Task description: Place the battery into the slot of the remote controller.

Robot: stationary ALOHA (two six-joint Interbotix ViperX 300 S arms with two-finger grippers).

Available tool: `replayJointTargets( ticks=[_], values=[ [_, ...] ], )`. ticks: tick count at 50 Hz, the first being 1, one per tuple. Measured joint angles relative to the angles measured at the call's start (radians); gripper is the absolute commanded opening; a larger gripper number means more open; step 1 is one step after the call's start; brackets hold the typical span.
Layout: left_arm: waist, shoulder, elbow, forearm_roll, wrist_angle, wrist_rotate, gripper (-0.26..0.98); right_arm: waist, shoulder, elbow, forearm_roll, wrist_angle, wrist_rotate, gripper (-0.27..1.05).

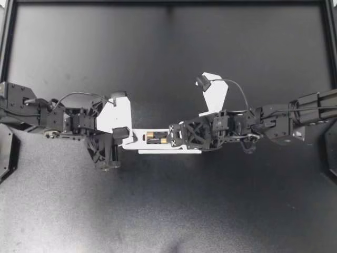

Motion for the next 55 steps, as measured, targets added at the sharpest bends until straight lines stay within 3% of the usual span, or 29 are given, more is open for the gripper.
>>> replayJointTargets(
  ticks=[17, 27, 35, 55],
  values=[
    [0.0, -0.006, -0.014, -0.002, 0.002, 0.0, -0.17, 0.0, -0.074, 0.014, -0.043, 0.037, -0.037, -0.13],
    [0.0, -0.015, -0.071, -0.002, -0.043, 0.003, -0.17, 0.0, -0.183, 0.044, -0.224, 0.117, -0.103, -0.13],
    [0.0, 0.044, -0.123, -0.002, -0.054, 0.006, -0.17, 0.0, -0.245, 0.054, -0.354, 0.198, -0.115, -0.13],
    [-0.003, 0.169, -0.201, -0.002, -0.054, 0.006, -0.17, 0.0, -0.256, 0.074, -0.374, 0.207, -0.115, -0.13]
  ],
)
